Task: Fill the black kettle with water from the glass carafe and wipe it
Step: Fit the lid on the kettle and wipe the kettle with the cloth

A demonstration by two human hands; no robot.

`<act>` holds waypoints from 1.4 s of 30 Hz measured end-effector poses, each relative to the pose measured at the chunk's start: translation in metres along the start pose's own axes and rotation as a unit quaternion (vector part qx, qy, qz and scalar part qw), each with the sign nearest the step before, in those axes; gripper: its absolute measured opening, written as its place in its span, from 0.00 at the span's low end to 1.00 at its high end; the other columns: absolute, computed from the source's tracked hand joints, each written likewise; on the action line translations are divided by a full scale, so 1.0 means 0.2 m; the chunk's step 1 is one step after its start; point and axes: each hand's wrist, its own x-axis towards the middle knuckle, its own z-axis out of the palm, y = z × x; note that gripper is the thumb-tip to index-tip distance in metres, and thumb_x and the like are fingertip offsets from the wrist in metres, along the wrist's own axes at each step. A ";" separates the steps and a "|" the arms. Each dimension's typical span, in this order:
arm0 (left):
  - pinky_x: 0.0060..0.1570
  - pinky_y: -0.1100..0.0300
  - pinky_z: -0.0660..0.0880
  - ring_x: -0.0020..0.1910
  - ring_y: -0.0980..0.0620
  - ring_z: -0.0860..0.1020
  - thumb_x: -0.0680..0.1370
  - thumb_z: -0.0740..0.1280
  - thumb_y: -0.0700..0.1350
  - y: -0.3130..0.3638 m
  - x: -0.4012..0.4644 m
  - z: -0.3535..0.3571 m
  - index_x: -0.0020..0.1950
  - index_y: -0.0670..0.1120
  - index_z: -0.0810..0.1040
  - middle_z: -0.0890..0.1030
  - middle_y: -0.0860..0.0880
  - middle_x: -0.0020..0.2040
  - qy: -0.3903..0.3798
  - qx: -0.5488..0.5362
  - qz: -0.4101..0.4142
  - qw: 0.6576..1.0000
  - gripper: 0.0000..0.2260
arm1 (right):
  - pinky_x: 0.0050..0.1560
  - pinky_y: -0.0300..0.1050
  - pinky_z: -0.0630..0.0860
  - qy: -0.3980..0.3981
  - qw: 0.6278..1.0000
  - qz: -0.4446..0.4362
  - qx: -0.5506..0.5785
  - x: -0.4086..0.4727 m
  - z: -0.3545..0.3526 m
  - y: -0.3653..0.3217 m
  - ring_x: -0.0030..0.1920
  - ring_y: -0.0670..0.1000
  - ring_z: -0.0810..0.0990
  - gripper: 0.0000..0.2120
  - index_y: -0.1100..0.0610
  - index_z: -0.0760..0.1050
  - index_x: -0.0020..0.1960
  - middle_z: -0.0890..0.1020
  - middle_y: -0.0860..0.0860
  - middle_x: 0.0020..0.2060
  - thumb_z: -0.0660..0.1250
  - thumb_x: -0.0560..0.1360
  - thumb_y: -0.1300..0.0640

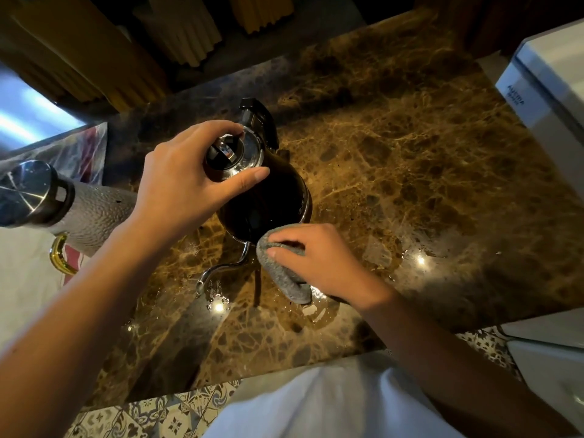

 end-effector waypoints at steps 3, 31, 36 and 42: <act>0.58 0.54 0.78 0.63 0.53 0.79 0.75 0.66 0.71 0.00 0.00 0.00 0.72 0.53 0.75 0.81 0.51 0.66 0.001 0.006 0.004 1.000 0.32 | 0.66 0.47 0.80 -0.004 1.000 -0.019 -0.019 0.01 0.09 -0.04 0.63 0.45 0.83 0.15 0.51 0.84 0.65 0.86 0.46 0.61 0.72 0.80 0.48; 0.65 0.46 0.77 0.69 0.52 0.76 0.73 0.68 0.70 -0.03 0.00 0.00 0.76 0.51 0.70 0.77 0.51 0.71 -0.021 -0.041 0.016 0.999 0.37 | 0.37 0.40 0.73 0.165 0.979 0.069 0.098 0.16 -0.34 0.00 0.32 0.41 0.73 0.13 0.41 0.78 0.56 0.74 0.41 0.30 0.68 0.78 0.59; 0.69 0.45 0.74 0.73 0.49 0.72 0.72 0.71 0.67 -0.03 -0.06 -0.02 0.79 0.49 0.65 0.71 0.48 0.75 0.020 -0.120 -0.056 0.991 0.41 | 0.52 0.24 0.73 0.163 0.986 0.006 0.024 0.50 -0.49 -0.09 0.48 0.29 0.79 0.14 0.48 0.86 0.57 0.82 0.34 0.47 0.65 0.81 0.62; 0.60 0.45 0.80 0.63 0.51 0.79 0.72 0.69 0.70 0.03 -0.18 -0.03 0.77 0.49 0.68 0.79 0.49 0.68 0.073 -0.076 -0.111 0.988 0.39 | 0.62 0.40 0.74 0.081 0.993 -0.038 -0.080 0.87 -0.55 -0.19 0.54 0.39 0.78 0.07 0.39 0.83 0.49 0.78 0.35 0.49 0.69 0.78 0.51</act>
